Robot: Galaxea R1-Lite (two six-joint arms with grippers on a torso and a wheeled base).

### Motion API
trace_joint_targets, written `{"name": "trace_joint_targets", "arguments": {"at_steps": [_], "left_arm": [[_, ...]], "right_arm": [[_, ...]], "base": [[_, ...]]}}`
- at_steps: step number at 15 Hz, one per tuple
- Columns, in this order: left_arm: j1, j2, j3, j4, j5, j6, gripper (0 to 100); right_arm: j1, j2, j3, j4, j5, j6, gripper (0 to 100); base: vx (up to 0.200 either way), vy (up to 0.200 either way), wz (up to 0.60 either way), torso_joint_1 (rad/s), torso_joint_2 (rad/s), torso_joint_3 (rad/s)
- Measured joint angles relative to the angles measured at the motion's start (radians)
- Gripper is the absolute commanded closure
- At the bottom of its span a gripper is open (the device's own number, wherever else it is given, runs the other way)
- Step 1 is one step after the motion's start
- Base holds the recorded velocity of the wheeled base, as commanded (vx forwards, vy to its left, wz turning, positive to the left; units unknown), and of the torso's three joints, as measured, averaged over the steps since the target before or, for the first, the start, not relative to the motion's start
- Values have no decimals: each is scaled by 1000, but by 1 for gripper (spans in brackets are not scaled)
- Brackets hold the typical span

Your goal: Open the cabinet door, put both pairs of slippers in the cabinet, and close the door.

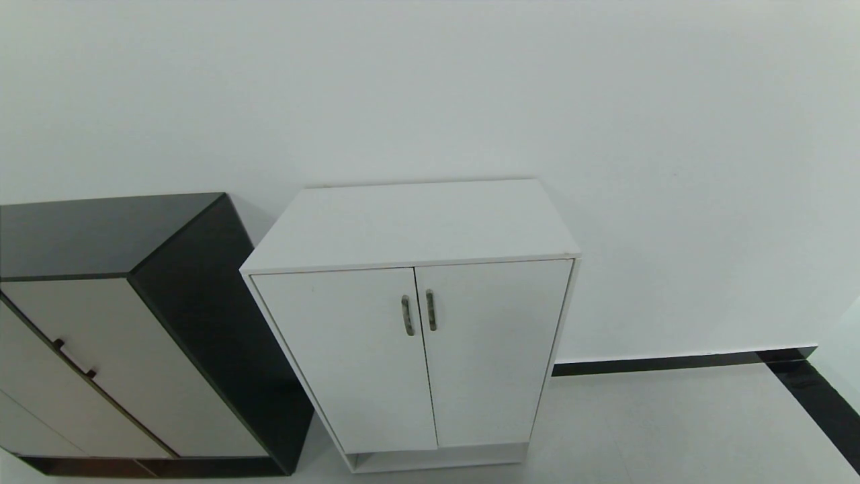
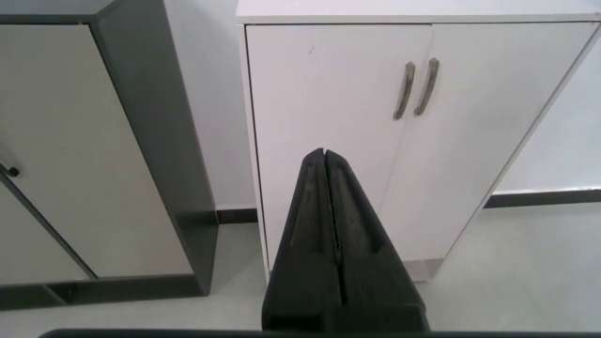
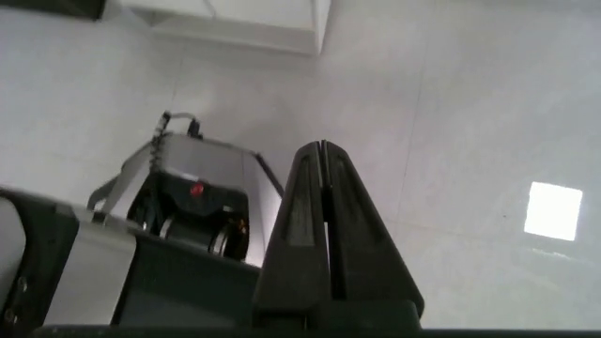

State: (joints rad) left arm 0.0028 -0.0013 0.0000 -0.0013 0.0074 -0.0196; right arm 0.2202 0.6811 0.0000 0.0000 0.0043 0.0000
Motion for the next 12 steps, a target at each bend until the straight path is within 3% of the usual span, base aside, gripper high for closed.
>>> {"name": "trace_joint_targets", "arguments": {"at_steps": [6, 12], "left_arm": [[0, 0, 0, 0, 0, 0, 100], [0, 0, 0, 0, -1, 1, 100]], "right_arm": [[-104, -303, 0, 1, 0, 1, 100], [-127, -524, 0, 0, -4, 2, 100]], "base": [[0, 0, 0, 0, 0, 0], [0, 0, 0, 0, 0, 0]]}}
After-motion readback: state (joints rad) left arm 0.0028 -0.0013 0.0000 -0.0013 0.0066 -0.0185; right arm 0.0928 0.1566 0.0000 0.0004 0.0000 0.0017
